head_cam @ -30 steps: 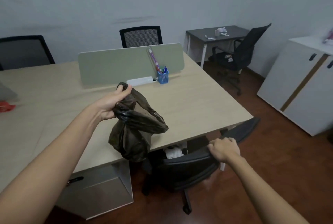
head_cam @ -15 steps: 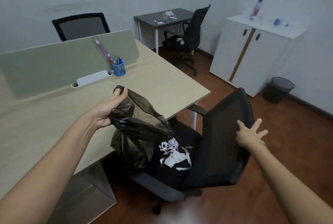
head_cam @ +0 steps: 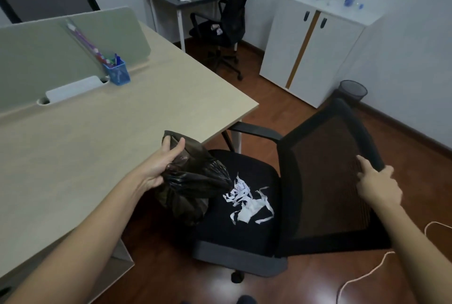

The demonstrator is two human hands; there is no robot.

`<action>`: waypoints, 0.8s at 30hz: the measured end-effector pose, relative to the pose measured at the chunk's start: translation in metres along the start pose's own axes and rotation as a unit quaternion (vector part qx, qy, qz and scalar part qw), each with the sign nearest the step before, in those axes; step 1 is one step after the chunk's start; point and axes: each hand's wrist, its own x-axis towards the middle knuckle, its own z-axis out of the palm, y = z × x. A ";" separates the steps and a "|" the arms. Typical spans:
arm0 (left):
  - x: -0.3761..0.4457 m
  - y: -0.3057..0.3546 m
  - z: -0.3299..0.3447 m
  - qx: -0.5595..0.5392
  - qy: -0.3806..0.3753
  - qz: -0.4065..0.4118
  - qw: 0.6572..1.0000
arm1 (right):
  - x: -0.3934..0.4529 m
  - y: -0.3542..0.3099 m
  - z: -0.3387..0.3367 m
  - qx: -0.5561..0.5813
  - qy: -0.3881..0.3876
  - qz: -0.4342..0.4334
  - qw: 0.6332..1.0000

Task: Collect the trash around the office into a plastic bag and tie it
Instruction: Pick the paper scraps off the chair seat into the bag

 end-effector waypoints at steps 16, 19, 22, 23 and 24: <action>0.091 -0.100 0.021 -0.039 0.023 -0.037 0.998 | 0.026 -0.106 0.170 0.092 -0.104 -0.237 0.962; 0.104 -0.108 0.013 -0.039 0.016 -0.050 0.998 | 0.032 -0.146 0.247 0.038 -0.240 -0.259 0.935; 0.110 -0.110 0.013 -0.022 0.006 -0.040 0.999 | 0.050 -0.169 0.305 -0.023 -0.308 -0.278 0.910; 0.112 -0.111 0.013 -0.014 0.004 -0.026 1.000 | 0.056 -0.176 0.319 -0.032 -0.312 -0.283 0.906; 0.113 -0.110 0.014 -0.005 0.002 -0.013 1.000 | 0.062 -0.182 0.332 -0.039 -0.314 -0.289 0.903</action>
